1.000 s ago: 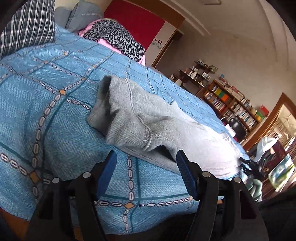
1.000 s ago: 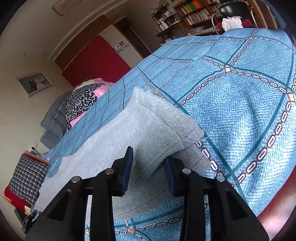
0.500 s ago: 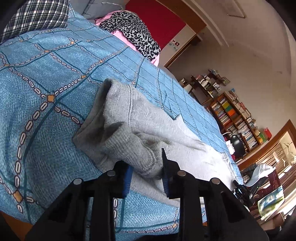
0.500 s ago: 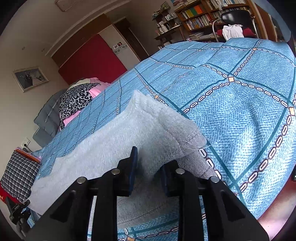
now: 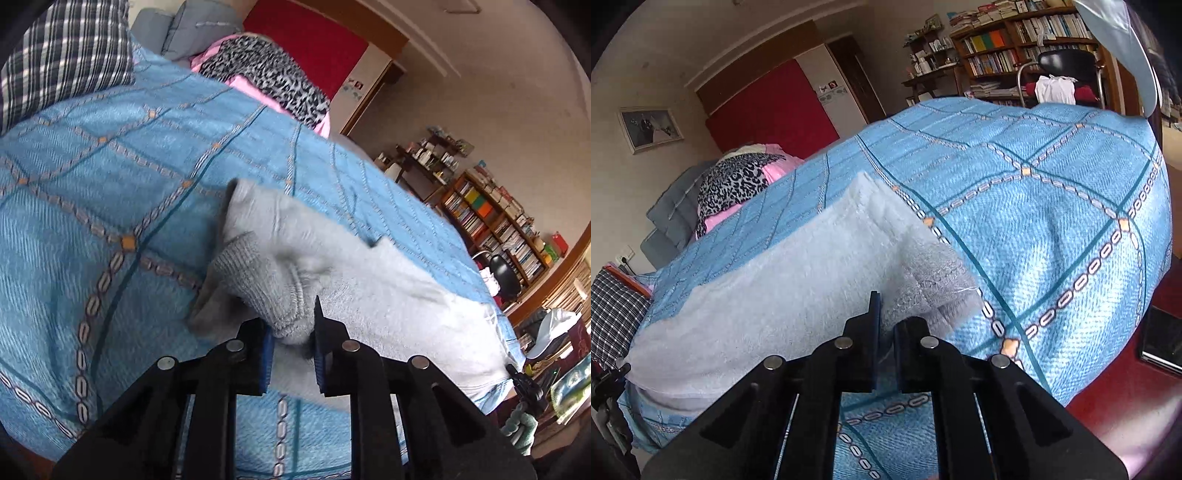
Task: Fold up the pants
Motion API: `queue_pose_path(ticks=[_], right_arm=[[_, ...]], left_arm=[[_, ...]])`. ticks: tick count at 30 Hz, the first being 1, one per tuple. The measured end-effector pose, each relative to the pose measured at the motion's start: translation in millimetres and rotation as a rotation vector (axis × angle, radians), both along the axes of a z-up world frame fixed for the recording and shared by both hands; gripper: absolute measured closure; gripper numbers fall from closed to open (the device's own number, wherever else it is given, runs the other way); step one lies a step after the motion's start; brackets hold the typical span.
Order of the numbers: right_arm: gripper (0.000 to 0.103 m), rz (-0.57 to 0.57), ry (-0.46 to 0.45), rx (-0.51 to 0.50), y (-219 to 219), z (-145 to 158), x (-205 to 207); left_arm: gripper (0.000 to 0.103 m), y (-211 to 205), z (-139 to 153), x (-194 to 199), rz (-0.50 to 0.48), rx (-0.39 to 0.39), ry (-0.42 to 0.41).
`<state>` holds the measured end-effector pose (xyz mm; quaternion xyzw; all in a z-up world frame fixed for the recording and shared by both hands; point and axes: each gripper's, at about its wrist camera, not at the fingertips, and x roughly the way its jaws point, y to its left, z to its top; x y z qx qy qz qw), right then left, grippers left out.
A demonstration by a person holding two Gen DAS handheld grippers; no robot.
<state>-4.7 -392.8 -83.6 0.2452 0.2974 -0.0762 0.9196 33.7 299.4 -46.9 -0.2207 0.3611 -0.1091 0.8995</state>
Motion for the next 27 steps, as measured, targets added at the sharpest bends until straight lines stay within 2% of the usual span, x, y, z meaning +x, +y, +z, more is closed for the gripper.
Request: queue_pose_path(ticks=[2,4,6,8,10,11,15,19,21,24,27], right_arm=[[0.097,-0.013,0.024,0.036,-3.5,-13.6,0.2],[0.097,-0.015,0.021,0.035,-4.1,-14.6,-1.8],[0.089,-0.013,0.029,0.007,-2.5,-10.4,-2.6],[0.081,-0.026,0.024,-0.016,-2.8,-6.3,-6.4],[0.063,-0.064,0.019,-0.048,-3.1,-1.9,-11.7],[0.056,-0.093,0.02,-0.07,-3.9,0.4,-14.5],[0.054,-0.183,-0.01,-0.134,-8.6,10.7,-24.1],[0.054,-0.19,-0.068,-0.21,5.6,27.1,-24.4],[0.054,-0.155,-0.095,-0.264,21.1,35.6,-20.0],[0.05,-0.078,-0.12,-0.33,47.8,41.6,-10.2],[0.047,0.012,-0.129,-0.319,71.0,41.8,2.8]], left_arm=[[0.084,3.6,-18.1,-7.9,0.0,-0.008,-0.012],[0.082,6.5,-17.6,-15.3,0.006,-0.017,-0.031],[0.08,7.1,-13.5,-19.7,0.006,0.002,-0.032],[0.067,8.5,-6.2,-26.9,0.032,0.052,-0.041],[0.055,12.6,3.9,-36.1,0.077,0.094,-0.065],[0.054,15.4,8.5,-40.3,0.102,0.114,-0.078],[0.054,10.8,29.3,-44.2,0.17,0.205,-0.115],[0.054,-32.9,46.7,-37.8,0.11,0.319,-0.174],[0.054,-60.3,54.6,-28.3,0.042,0.339,-0.199],[0.054,-102.4,56.7,-11.5,-0.065,0.356,-0.192],[0.054,-133.9,50.4,4.4,-0.136,0.381,-0.176]])
